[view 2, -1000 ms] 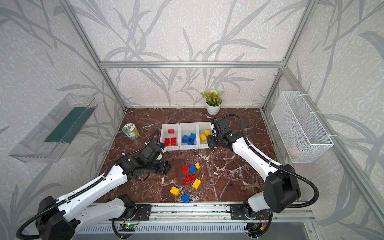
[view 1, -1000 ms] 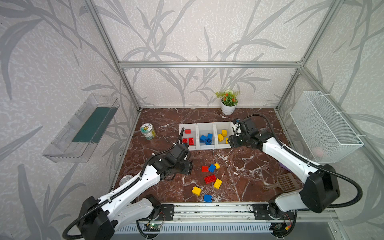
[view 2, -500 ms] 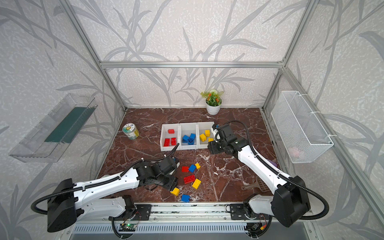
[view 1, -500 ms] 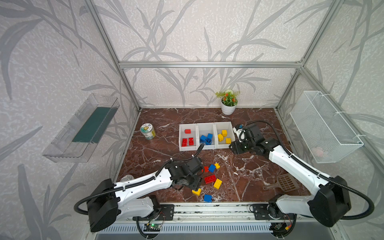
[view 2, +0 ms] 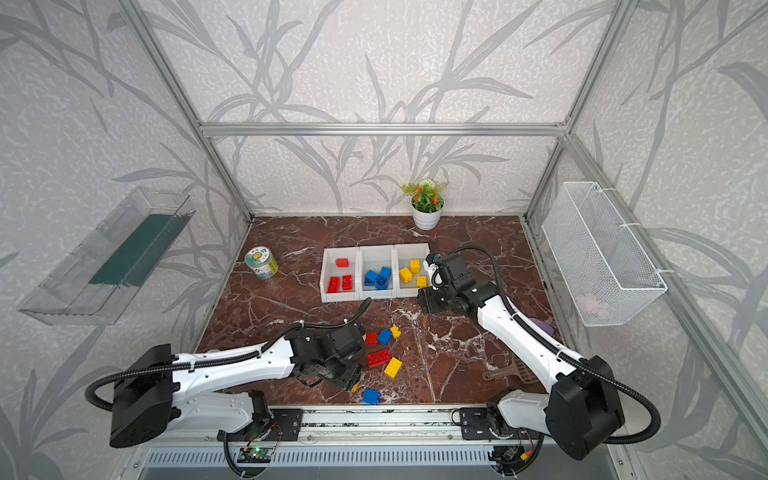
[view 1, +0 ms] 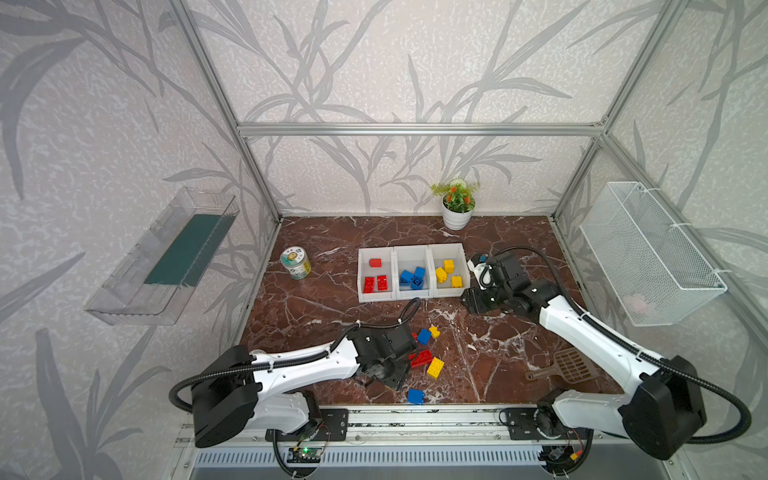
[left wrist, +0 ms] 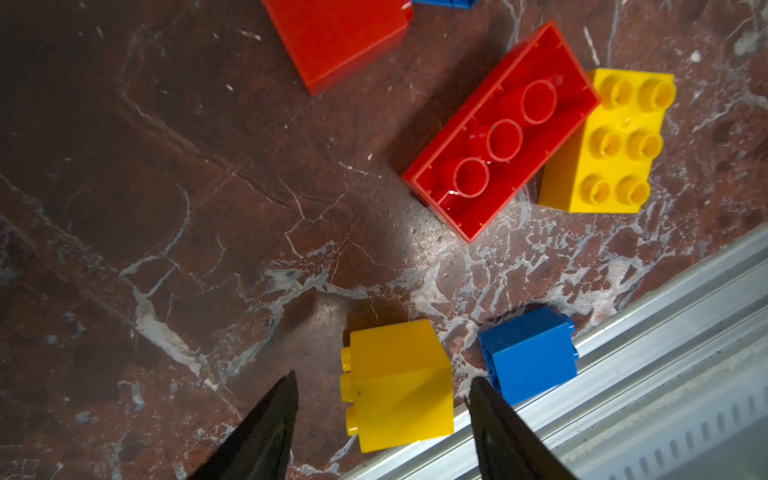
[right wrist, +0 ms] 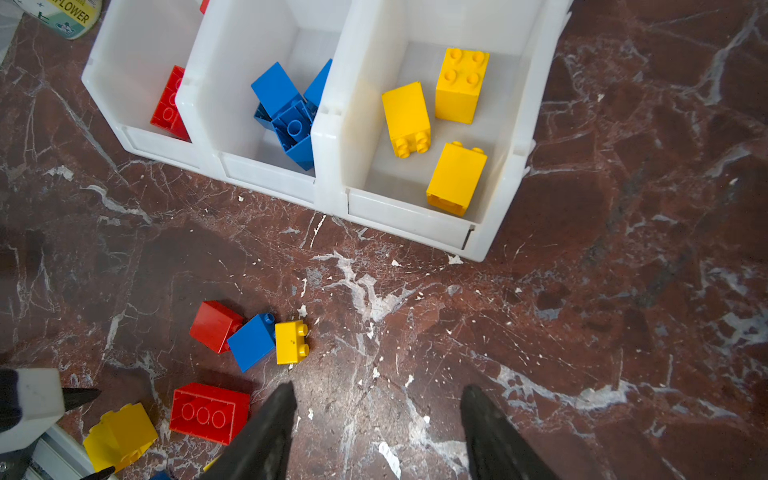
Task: Sort the legos into containers by color
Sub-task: 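Grasp a yellow brick with the left gripper while the right gripper draws back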
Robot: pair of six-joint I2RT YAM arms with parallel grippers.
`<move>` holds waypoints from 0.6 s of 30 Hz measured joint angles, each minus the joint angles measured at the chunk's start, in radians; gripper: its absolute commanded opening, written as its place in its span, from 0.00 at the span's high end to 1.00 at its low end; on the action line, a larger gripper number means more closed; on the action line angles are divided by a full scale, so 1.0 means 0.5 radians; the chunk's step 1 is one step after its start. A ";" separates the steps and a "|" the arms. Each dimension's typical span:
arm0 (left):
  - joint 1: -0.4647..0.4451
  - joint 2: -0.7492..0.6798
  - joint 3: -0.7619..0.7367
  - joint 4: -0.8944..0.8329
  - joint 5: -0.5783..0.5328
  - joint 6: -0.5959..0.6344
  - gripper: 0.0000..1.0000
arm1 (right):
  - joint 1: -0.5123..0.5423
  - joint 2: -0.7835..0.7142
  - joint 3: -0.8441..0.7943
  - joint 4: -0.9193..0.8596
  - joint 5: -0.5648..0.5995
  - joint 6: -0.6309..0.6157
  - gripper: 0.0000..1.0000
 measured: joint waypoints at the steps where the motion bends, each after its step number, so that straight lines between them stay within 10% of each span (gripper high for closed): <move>1: 0.000 0.017 0.000 0.000 -0.002 -0.002 0.32 | 0.000 0.000 -0.003 0.001 0.001 0.001 0.36; 18: 0.000 0.195 0.028 -0.017 0.006 0.074 0.57 | 0.000 -0.056 -0.061 0.000 0.053 0.047 0.36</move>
